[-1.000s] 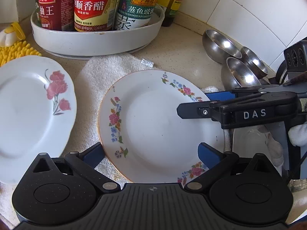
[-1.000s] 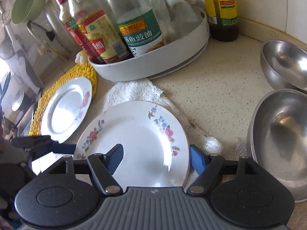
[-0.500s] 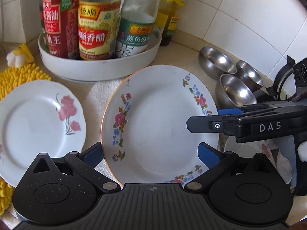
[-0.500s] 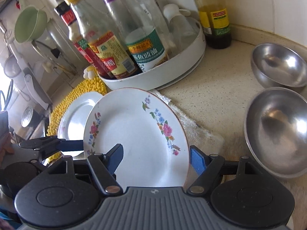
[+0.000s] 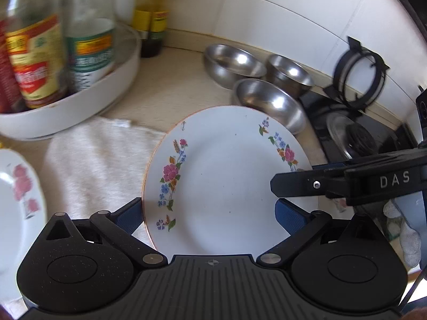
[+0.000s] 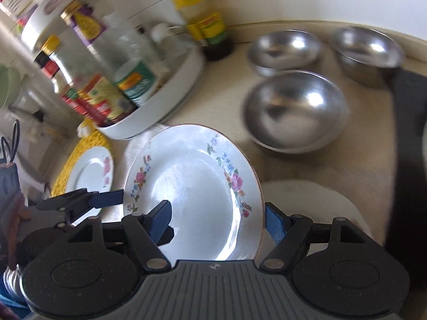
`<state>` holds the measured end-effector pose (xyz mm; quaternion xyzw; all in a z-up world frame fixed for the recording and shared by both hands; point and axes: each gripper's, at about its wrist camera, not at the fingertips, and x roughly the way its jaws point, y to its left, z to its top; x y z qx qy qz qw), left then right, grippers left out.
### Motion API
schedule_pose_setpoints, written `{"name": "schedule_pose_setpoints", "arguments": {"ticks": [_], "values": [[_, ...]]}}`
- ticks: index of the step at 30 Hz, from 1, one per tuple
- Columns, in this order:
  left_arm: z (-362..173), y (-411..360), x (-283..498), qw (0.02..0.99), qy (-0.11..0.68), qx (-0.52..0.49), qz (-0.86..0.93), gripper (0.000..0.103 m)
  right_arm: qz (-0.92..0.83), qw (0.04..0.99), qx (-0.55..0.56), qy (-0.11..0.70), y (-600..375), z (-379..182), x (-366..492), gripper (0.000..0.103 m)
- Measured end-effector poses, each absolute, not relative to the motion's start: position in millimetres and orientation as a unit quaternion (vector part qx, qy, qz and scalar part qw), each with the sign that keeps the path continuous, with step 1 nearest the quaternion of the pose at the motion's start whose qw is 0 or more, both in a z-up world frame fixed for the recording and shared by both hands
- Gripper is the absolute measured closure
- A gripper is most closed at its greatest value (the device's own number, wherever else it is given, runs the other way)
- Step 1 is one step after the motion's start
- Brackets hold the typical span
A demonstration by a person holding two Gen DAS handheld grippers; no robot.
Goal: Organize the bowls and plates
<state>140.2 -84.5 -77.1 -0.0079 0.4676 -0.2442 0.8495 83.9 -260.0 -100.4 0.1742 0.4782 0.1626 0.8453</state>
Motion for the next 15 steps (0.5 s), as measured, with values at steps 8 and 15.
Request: {"name": "schedule_pose_setpoints", "arguments": {"ticks": [8, 15], "values": [[-84, -131, 143, 0.819, 0.467, 0.04, -0.331, 0.004, 0.084, 0.848, 0.195, 0.485, -302, -105, 54, 0.027], [-75, -128, 147, 0.827, 0.451, 0.042, -0.332, 0.003, 0.048, 0.853, 0.174, 0.489, -322, -103, 42, 0.027]]}}
